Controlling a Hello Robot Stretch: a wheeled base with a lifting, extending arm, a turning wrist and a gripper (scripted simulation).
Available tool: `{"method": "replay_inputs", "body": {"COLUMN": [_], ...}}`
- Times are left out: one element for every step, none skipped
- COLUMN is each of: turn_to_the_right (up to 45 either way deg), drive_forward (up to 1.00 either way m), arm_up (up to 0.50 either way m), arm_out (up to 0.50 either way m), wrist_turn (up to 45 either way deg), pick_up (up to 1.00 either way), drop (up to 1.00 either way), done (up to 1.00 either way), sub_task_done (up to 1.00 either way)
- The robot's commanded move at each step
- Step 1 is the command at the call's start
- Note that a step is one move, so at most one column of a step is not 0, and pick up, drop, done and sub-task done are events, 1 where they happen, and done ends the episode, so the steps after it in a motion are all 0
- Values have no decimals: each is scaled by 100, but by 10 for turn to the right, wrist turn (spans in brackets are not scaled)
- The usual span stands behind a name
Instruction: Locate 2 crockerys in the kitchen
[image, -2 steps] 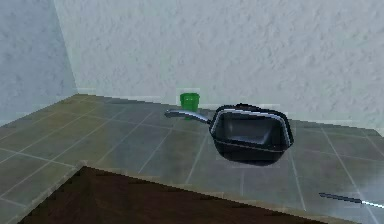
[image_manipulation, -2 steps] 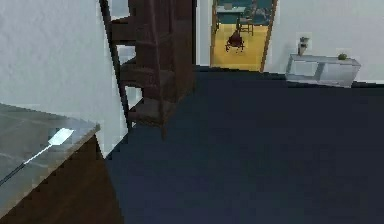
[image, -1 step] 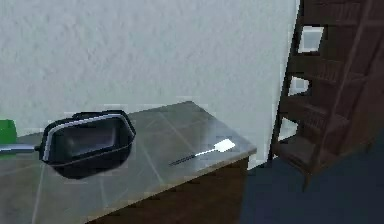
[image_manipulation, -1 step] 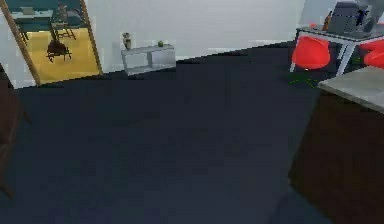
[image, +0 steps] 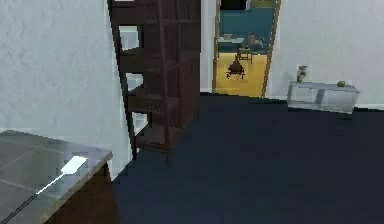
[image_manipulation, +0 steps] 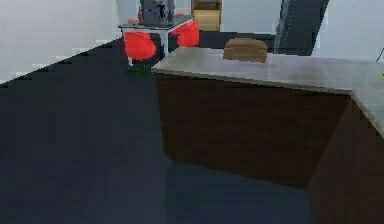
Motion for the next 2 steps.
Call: {"method": "replay_inputs", "body": {"turn_to_the_right": [450, 90], "drive_forward": [0, 0], "arm_up": [0, 0], "arm_out": [0, 0], "wrist_turn": [0, 0], "pick_up": [0, 0], "drop": [0, 0], "done": [0, 0], "sub_task_done": [0, 0]}}
